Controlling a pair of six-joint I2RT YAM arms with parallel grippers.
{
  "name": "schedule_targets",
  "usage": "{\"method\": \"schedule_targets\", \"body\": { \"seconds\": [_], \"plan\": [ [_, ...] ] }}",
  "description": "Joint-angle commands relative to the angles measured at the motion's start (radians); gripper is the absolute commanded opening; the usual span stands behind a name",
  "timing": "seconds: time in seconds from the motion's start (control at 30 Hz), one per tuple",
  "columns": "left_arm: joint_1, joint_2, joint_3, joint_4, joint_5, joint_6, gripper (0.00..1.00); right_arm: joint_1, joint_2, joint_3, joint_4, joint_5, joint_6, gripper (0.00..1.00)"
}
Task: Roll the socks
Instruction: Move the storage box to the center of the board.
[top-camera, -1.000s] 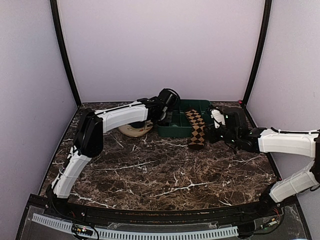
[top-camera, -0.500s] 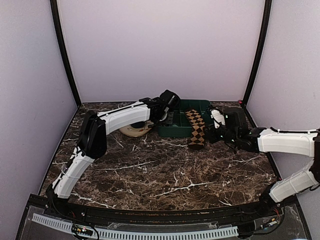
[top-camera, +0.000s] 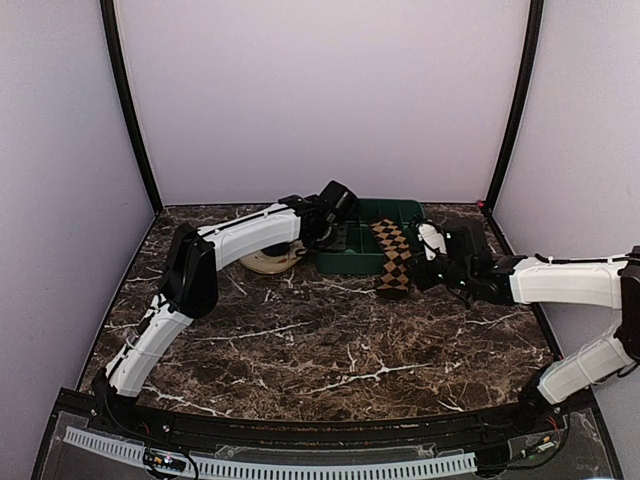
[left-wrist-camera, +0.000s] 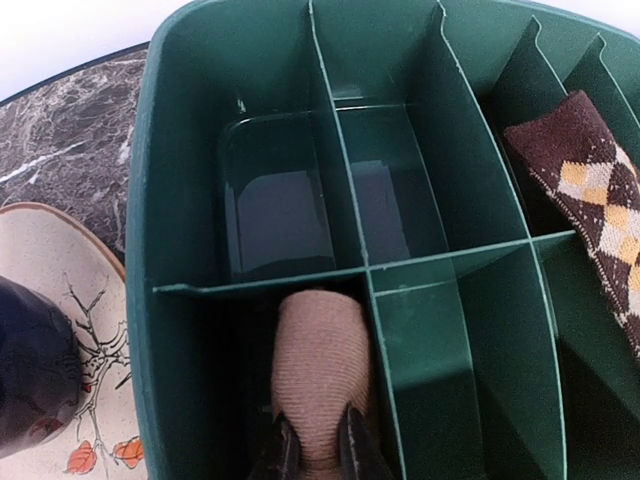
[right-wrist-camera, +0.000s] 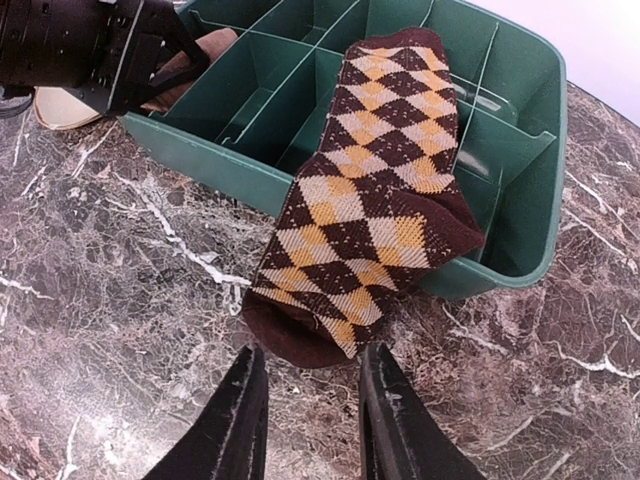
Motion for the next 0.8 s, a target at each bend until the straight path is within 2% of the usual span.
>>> {"method": "schedule_targets", "body": {
  "seconds": [0.0, 0.17, 0.2, 0.3, 0.47, 0.77],
  "plan": [
    [0.019, 0.033, 0.025, -0.072, 0.066, -0.033, 0.00, -0.007, 0.013, 0.011, 0.046, -0.007, -0.007, 0.28],
    [0.023, 0.034, 0.028, -0.076, 0.086, -0.034, 0.00, -0.007, 0.026, 0.010, 0.051, -0.010, -0.002, 0.29],
    [0.023, 0.034, 0.030, -0.078, 0.086, -0.034, 0.03, -0.007, 0.028, 0.009, 0.050, -0.010, -0.001, 0.29],
    [0.024, 0.033, 0.033, -0.079, 0.105, -0.032, 0.21, -0.008, 0.029, 0.008, 0.048, -0.012, -0.001, 0.29],
    [0.024, 0.028, 0.031, -0.083, 0.137, -0.034, 0.36, -0.007, 0.020, 0.005, 0.040, -0.013, 0.004, 0.28],
    [0.012, -0.019, 0.012, -0.066, 0.110, -0.025, 0.39, -0.008, 0.004, -0.002, 0.041, -0.028, 0.018, 0.29]
  ]
}}
